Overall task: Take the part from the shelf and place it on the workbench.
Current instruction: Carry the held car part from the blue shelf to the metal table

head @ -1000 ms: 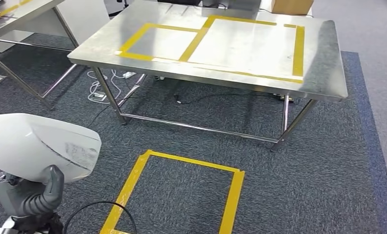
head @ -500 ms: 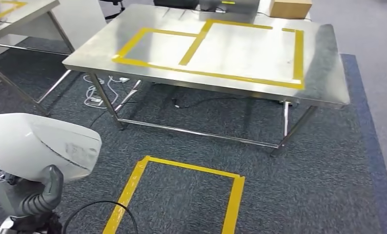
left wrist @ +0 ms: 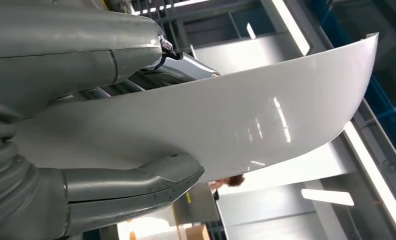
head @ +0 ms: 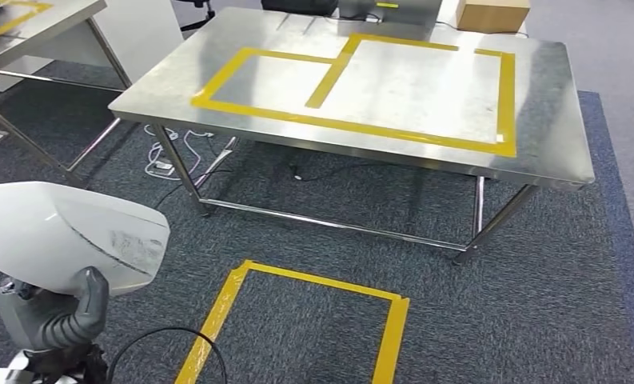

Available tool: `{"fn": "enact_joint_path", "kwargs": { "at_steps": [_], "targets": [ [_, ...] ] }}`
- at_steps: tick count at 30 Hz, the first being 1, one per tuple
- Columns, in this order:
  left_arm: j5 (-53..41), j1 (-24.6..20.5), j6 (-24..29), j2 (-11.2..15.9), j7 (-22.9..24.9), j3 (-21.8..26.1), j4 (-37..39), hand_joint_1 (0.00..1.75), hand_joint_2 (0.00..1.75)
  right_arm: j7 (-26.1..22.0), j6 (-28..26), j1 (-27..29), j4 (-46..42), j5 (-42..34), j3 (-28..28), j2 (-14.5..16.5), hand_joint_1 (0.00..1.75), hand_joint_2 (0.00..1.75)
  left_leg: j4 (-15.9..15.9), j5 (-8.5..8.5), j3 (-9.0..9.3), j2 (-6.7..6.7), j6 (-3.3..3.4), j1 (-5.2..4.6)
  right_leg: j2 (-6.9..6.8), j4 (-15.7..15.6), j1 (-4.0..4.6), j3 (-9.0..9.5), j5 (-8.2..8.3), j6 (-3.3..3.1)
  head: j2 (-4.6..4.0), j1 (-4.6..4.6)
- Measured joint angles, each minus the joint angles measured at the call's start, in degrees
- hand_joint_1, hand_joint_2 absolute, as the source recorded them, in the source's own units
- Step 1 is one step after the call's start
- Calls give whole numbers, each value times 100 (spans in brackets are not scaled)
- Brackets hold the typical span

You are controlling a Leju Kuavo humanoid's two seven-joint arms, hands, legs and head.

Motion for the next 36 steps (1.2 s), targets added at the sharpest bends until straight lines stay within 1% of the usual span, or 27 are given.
{"fn": "enact_joint_path", "kwargs": {
  "at_steps": [2, 4, 6, 7, 8, 9, 10, 11, 12, 13, 15, 18, 19, 20, 22, 23, 24, 25, 26, 27, 28, 29, 31, 33, 34, 35, 36],
  "targets": [
    [4, 3, -9, -1, 0, -5, -4, 175, 175, -16, -1, 8, -1, -15, -1, 1, 0, 0, -1, -35, 44, 5, -62, 8, 1, -47, -16, 53, -16, -57, 1, -14],
    [3, -1, -12, -1, -1, -9, -9, 175, 175, -31, -2, 18, -2, -25, -2, 2, 0, 0, 327, -193, -77, 10, -124, 12, -7, -112, -46, 149, -36, -123, 2, -33],
    [2, 8, -12, 0, -2, -9, -9, 175, 175, -46, -2, 18, -2, -40, -2, 2, 0, 0, 1074, -455, -492, 12, -160, 16, -13, -126, -46, 222, -89, -166, 2, -45],
    [2, 16, -12, 1, -2, -9, -9, 175, 175, -52, -2, 19, -2, -48, -2, 2, 0, 0, 1418, -529, -721, 12, -169, 16, -10, -125, -43, 257, -121, -174, 2, -42],
    [-1, 23, -12, 2, -2, -9, -9, 175, 175, -56, -3, 26, -2, -56, -2, 2, 0, 0, 1594, -489, -882, 12, -170, 16, -6, -125, -40, 301, -158, -176, 2, -42],
    [-4, 27, -12, 4, -2, -9, -9, 175, 175, -59, -3, 34, -2, -61, -2, 2, 0, 0, 1553, -327, -943, 12, -162, 15, 0, -125, -38, 356, -199, -173, 2, -43],
    [-8, 29, -12, 6, -2, -9, -9, 175, 175, -63, -3, 42, -2, -65, -2, 2, 0, 0, 1299, -66, -899, 12, -145, 13, 7, -125, -37, 421, -243, -167, 2, -42],
    [-11, 29, -12, 9, -2, -9, -9, 175, 175, -68, -5, 49, -2, -70, -2, 3, 0, 0, 925, 218, -796, 13, -120, 9, 12, -126, -37, 475, -291, -156, 2, -43],
    [-12, 29, -13, 12, -1, -9, -9, 175, 175, -76, -9, 48, -2, -76, -3, 3, 0, 0, 589, 403, -680, 14, -93, -6, 16, -124, -26, 514, -341, -132, 2, -44],
    [-8, 24, -14, 14, -1, -9, -9, 175, 175, -83, -19, 43, -2, -84, -3, 4, 0, 0, 324, 480, -578, 16, -60, -20, 20, -122, -20, 526, -384, -99, 1, -50],
    [4, 18, -33, 19, 0, -8, -9, 175, 175, -88, -47, 29, -2, -95, -4, 10, 0, 0, 134, 414, -488, 13, 5, -50, 14, -145, -12, 529, -439, -25, 0, -41],
    [14, 15, -58, 21, -2, -2, -10, 175, 175, -86, -69, 7, -5, -101, -5, 21, 0, 0, 29, 378, -392, 3, 98, -22, -12, -109, -17, 554, -517, 66, 1, -14],
    [14, 12, -63, 20, -2, -1, -10, 175, 175, -85, -70, -2, -6, -102, -6, 22, 0, 0, 2, 368, -354, 7, 129, -7, -15, 88, -19, 456, -612, 95, 1, -1],
    [13, 10, -69, 19, -2, -1, -11, 175, 175, -86, -70, -5, -7, -104, -6, 23, 0, 0, -11, 350, -328, 13, 154, -1, -15, 411, -28, 266, -744, 119, 2, 14],
    [10, 8, -77, 18, -2, -2, -11, 175, 175, -84, -67, -5, -7, -109, -7, 24, 0, 0, -15, 289, -288, 21, 185, -2, -18, 1228, -38, -281, -998, 155, 1, 28],
    [5, 9, -79, 18, -2, -2, -11, 175, 175, -80, -62, 4, -7, -111, -7, 24, 0, 0, -15, 253, -255, 18, 188, -3, -18, 1480, -42, -497, -996, 164, 2, 28],
    [-3, 10, -80, 18, -2, -2, -11, 175, 175, -74, -55, 15, -7, -114, -8, 23, 0, 0, -15, 212, -208, 11, 186, -2, -18, 1523, -47, -611, -871, 169, 2, 30],
    [-10, 12, -80, 18, -2, -2, -11, 175, 175, -68, -44, 27, -7, -116, -10, 23, 0, 0, -15, 166, -144, 3, 179, -2, -19, 1322, -53, -601, -623, 166, 1, 32],
    [-15, 12, -80, 17, -2, -2, -11, 175, 175, -62, -34, 38, -7, -119, -13, 22, 0, 0, -15, 113, -71, -2, 164, -2, -23, 937, -58, -493, -313, 156, 2, 31],
    [-18, 11, -80, 17, -2, -2, -10, 175, 175, -59, -25, 45, -3, -120, -16, 22, 0, 0, -18, 58, -15, -4, 140, -8, -28, 565, -56, -358, -88, 141, 1, 30],
    [-17, 10, -80, 17, -2, -2, -10, 175, 175, -58, -14, 46, -1, -121, -19, 22, 0, 0, -15, 10, 21, -4, 111, -15, -30, 252, -48, -223, 48, 111, 1, 24],
    [-16, 8, -80, 17, -2, -2, -9, 175, 175, -58, -5, 45, 2, -121, -22, 22, 0, 0, -20, -24, 38, -3, 81, -20, -31, 77, -35, -138, 83, 81, 2, 18],
    [-19, 4, -80, 17, -2, -2, -9, 175, 175, -59, 9, 41, 4, -119, -25, 22, 0, 0, -52, -63, 69, -1, 21, -23, -25, 6, -15, -68, 6, 3, 2, 1],
    [-22, -4, -80, 15, -3, -3, -12, 175, 175, -60, 16, 53, 1, -117, -27, 21, 0, 0, -21, -132, 121, 5, -38, -14, -23, -44, -36, 24, -34, -75, 2, -13],
    [-22, -11, -80, 15, -4, -3, -14, 175, 175, -62, 18, 56, -1, -117, -28, 21, 0, 0, 141, -209, 71, 7, -65, -13, -25, -76, -50, 90, -60, -115, 2, -22],
    [-21, -14, -80, 15, -4, -3, -15, 175, 175, -64, 21, 55, -2, -116, -29, 20, 0, 0, 434, -323, -67, 9, -88, -9, -27, -97, -60, 159, -93, -148, 2, -33],
    [-19, -14, -80, 16, -5, -3, -14, 175, 175, -67, 24, 50, -2, -115, -30, 20, 0, 0, 841, -454, -295, 11, -105, -9, -29, -103, -59, 214, -137, -174, 2, -44]
  ]
}}
